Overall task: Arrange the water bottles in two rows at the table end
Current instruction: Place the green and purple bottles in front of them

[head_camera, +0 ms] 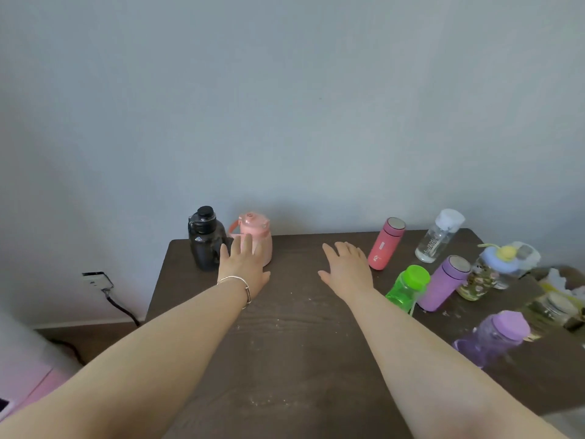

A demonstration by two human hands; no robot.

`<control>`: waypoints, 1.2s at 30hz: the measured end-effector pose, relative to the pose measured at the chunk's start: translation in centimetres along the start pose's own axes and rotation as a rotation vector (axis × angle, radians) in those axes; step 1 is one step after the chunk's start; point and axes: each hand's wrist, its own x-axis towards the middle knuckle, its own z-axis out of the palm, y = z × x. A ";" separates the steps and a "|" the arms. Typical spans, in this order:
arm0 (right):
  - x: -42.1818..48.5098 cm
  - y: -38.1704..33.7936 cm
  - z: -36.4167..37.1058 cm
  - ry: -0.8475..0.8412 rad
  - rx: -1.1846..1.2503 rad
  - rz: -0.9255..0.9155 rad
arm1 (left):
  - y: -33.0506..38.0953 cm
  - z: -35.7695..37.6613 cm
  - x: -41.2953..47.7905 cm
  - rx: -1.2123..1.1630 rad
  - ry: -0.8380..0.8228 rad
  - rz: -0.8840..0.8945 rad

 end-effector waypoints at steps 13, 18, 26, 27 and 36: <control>-8.0 17.0 0.0 0.041 0.013 0.034 | 20.0 -1.5 -3.0 -0.035 -0.062 0.079; -10.4 22.1 -0.2 0.055 0.023 0.093 | 24.6 -2.1 -2.9 -0.044 -0.060 0.129; -12.6 27.2 0.1 0.072 0.033 0.277 | 29.6 -2.1 0.2 -0.058 -0.054 0.275; -12.9 27.8 0.2 0.075 0.036 0.308 | 30.1 -1.9 0.6 -0.062 -0.059 0.295; -15.2 30.6 1.8 0.038 0.172 0.568 | 32.8 0.7 3.7 -0.136 -0.017 0.407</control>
